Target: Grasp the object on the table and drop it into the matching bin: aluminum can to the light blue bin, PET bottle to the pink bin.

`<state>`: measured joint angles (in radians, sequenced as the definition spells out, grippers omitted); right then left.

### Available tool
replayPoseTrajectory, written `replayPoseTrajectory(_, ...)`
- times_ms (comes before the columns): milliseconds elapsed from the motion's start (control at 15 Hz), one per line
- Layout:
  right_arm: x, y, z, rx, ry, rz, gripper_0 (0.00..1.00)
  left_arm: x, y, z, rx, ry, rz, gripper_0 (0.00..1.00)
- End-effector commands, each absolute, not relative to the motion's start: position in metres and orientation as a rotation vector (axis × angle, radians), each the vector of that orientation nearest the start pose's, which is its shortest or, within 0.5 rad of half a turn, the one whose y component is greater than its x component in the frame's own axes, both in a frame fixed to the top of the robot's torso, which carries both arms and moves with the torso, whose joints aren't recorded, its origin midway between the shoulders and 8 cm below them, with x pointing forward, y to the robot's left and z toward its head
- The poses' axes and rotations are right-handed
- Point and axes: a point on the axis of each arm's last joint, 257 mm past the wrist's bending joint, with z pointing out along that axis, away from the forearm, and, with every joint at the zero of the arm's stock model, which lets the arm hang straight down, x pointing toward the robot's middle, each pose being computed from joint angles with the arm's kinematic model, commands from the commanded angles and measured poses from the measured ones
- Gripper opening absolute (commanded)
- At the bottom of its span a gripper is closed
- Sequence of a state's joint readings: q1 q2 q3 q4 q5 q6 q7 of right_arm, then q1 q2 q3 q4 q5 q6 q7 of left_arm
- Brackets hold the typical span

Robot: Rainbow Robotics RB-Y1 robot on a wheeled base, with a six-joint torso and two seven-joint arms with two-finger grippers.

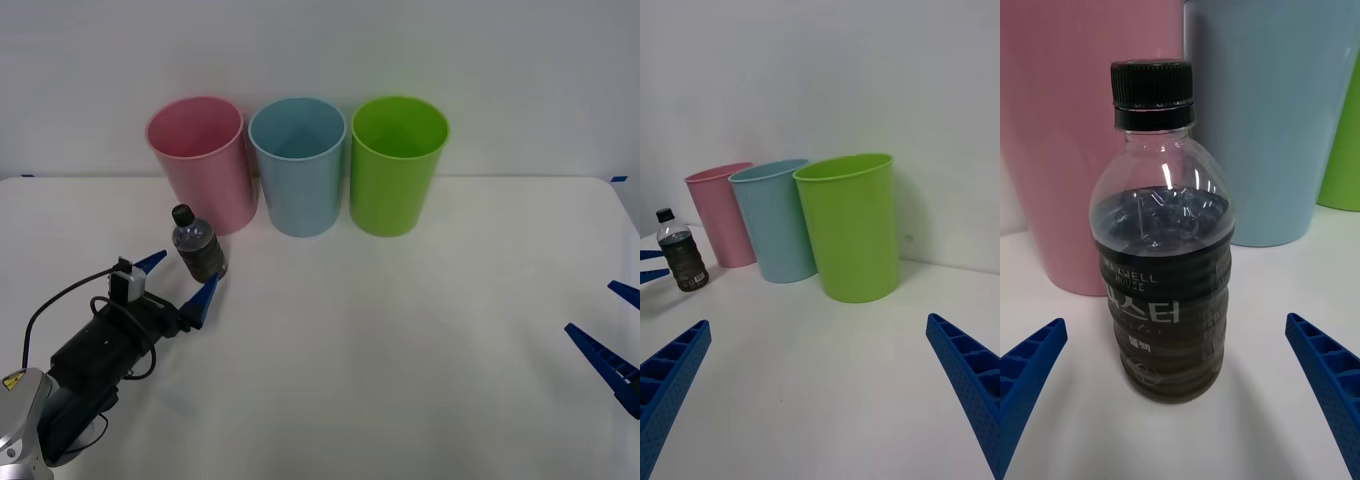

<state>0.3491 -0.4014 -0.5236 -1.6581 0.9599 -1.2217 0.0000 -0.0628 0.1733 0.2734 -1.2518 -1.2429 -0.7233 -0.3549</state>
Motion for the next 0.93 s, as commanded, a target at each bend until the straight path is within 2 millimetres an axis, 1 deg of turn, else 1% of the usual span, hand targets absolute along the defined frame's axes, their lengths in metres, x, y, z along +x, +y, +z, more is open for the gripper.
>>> replayPoseTrajectory(67,0.342,-0.330,-0.169,-0.465,1.441,0.567,1.00,0.528,0.244,-0.285,0.398,1.581,-0.240,1.00)
replayPoseTrajectory(267,0.342,-0.330,-0.169,-0.465,1.441,0.567,1.00,0.541,0.237,-0.285,0.384,1.589,-0.214,1.00)
replayPoseTrajectory(600,0.342,-0.330,-0.169,-0.465,1.441,0.567,1.00,0.550,0.223,-0.284,0.362,1.591,-0.200,1.00)
replayPoseTrajectory(933,0.342,-0.330,-0.169,-0.465,1.441,0.567,1.00,0.559,0.217,-0.279,0.358,1.590,-0.191,1.00)
